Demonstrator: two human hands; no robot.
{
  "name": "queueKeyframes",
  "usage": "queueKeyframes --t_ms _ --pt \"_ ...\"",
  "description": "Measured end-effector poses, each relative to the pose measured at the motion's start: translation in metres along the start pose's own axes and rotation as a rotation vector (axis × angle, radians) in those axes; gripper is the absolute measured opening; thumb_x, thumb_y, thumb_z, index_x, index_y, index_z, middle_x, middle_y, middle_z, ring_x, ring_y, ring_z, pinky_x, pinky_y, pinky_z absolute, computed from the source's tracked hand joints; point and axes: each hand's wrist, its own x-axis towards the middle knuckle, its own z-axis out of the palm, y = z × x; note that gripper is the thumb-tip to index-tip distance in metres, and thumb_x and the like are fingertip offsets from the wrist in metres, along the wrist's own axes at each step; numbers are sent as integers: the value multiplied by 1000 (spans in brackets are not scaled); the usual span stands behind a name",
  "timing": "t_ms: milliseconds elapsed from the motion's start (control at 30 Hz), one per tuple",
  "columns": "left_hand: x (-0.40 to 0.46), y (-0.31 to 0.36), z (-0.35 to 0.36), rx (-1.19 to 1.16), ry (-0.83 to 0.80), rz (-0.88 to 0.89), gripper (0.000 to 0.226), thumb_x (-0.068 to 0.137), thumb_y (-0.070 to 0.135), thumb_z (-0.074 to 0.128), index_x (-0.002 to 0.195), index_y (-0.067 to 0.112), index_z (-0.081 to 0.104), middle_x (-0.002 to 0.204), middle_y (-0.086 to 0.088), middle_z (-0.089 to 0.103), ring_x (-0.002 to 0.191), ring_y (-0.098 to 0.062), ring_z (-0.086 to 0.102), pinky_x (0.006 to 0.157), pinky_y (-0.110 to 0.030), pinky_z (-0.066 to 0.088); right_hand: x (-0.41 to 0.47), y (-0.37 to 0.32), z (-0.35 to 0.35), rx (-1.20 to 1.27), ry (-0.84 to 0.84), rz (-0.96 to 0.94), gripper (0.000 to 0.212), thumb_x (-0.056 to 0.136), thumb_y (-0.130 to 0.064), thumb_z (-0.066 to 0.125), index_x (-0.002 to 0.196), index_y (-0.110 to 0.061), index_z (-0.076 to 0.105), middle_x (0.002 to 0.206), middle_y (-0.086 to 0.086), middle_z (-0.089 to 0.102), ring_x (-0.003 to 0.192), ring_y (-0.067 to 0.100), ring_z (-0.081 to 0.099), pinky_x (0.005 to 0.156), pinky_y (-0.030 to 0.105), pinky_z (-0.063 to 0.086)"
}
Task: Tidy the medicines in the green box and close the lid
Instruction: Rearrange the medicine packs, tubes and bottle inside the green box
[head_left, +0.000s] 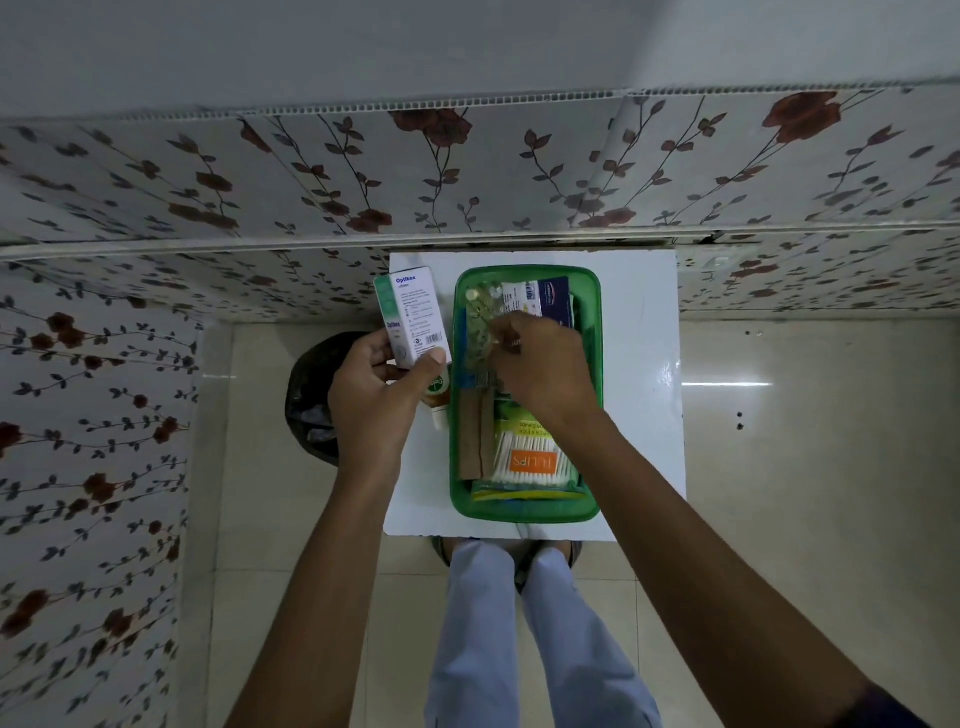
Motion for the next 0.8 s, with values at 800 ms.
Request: queueKeyframes --t_ms 800 --pt "-61 -27 25 1040 -302 767 53 54 9 79 105 18 66 102 -3 68 108 -28 44 79 -42 44 -69 51 -62 -351 -251 -146 51 71 -34 74 111 -15 49 114 6 59 100 23 45 76 29 39"
